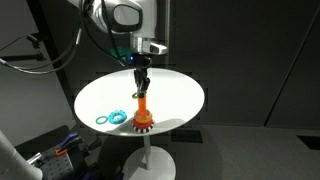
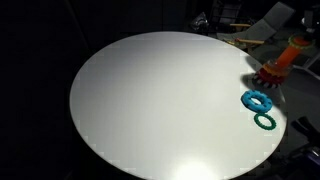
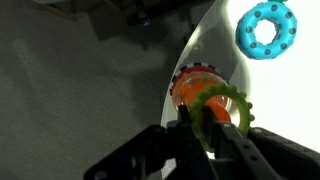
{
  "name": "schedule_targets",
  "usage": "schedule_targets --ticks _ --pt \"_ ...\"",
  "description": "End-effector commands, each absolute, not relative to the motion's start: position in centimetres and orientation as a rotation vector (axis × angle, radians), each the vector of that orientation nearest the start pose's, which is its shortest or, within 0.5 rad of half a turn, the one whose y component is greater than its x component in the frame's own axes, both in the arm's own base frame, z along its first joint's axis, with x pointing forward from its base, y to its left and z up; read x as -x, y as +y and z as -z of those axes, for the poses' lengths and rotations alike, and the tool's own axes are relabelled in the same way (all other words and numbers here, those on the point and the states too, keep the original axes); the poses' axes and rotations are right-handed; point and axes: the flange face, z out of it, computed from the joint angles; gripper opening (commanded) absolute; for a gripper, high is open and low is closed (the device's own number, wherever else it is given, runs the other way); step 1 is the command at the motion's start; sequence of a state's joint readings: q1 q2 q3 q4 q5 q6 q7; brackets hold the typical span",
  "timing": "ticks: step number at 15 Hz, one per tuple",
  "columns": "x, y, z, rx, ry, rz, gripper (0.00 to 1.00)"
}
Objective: Pick up the light green ring and stack it onto the rings stacking stand
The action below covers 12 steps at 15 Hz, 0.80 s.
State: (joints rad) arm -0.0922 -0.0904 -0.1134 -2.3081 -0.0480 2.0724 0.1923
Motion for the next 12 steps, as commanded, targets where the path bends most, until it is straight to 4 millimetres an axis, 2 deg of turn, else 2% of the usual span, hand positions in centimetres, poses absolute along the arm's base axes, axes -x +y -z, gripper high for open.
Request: schedule_targets --ticks 1,12 --pt "-45.8 -10.9 -36.6 3.05 0.631 -0.222 0.06" --pt "-44.4 -13.6 -34.9 2.87 0.818 -0.241 0.06"
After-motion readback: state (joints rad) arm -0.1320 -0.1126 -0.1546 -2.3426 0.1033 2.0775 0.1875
